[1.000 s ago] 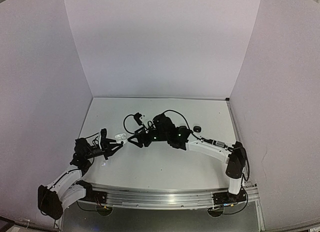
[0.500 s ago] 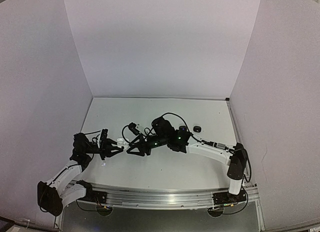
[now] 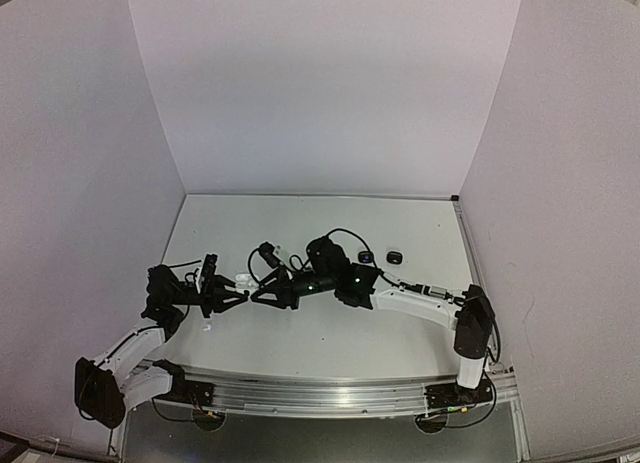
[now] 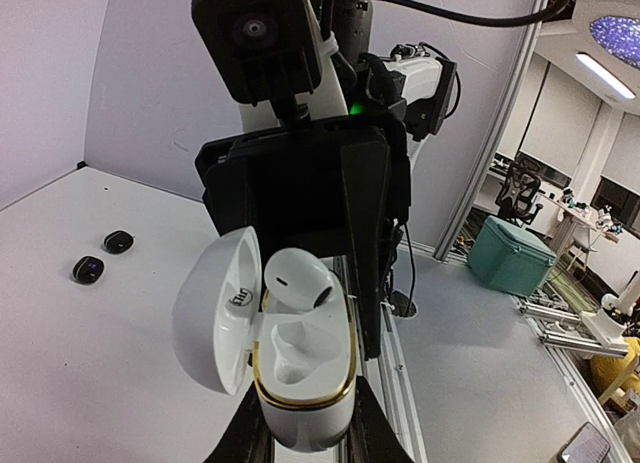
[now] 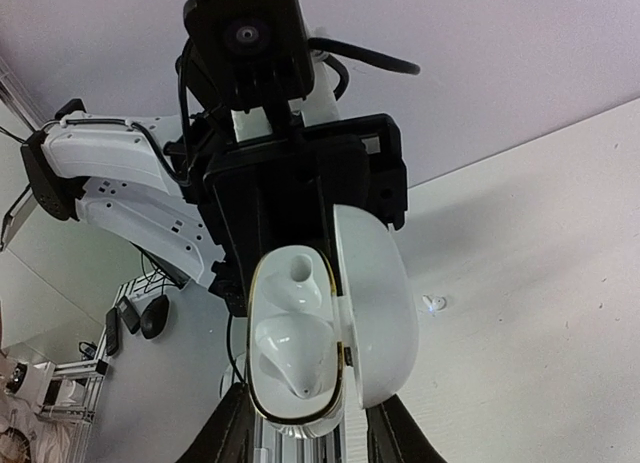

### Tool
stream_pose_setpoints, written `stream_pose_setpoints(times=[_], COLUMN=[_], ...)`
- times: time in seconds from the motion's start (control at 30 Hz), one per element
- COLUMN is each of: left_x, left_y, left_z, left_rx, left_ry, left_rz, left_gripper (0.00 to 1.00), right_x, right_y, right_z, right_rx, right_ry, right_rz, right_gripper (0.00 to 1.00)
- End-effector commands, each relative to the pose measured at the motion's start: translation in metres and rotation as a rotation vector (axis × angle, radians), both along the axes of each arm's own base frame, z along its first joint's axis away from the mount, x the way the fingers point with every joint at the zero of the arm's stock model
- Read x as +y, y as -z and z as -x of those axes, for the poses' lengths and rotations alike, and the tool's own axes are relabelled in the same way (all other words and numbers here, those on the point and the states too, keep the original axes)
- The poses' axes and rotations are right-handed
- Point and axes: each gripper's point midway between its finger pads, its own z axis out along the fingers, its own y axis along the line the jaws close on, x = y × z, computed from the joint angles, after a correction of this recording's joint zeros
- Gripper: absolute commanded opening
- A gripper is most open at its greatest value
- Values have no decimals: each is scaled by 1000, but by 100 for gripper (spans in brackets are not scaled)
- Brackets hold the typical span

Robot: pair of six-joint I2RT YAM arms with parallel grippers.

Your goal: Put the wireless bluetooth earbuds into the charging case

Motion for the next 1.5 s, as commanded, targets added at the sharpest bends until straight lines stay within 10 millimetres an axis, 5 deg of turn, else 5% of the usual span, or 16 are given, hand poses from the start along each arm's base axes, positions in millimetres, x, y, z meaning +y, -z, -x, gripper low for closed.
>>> stream_pose_setpoints(times=[0.0, 0.47, 1.03, 1.47], left_x=[-1, -4, -6, -6], left_y=[-29, -32, -39, -41], left_z=[-3, -3, -11, -17], left_rx=[-50, -54, -66, -39], left_ry=[-14, -5, -31, -64], left_rz=[45, 52, 74, 84], left_gripper=[0, 0, 0, 0], right_x=[-3, 2, 2, -1], right_y=[-34, -38, -35, -36], right_z=[1, -2, -4, -5], right_rx=[-24, -2, 18, 6], right_ry=[7, 16, 29, 42], right_rz=[-111, -151, -157, -164], right_gripper=[33, 18, 21, 1])
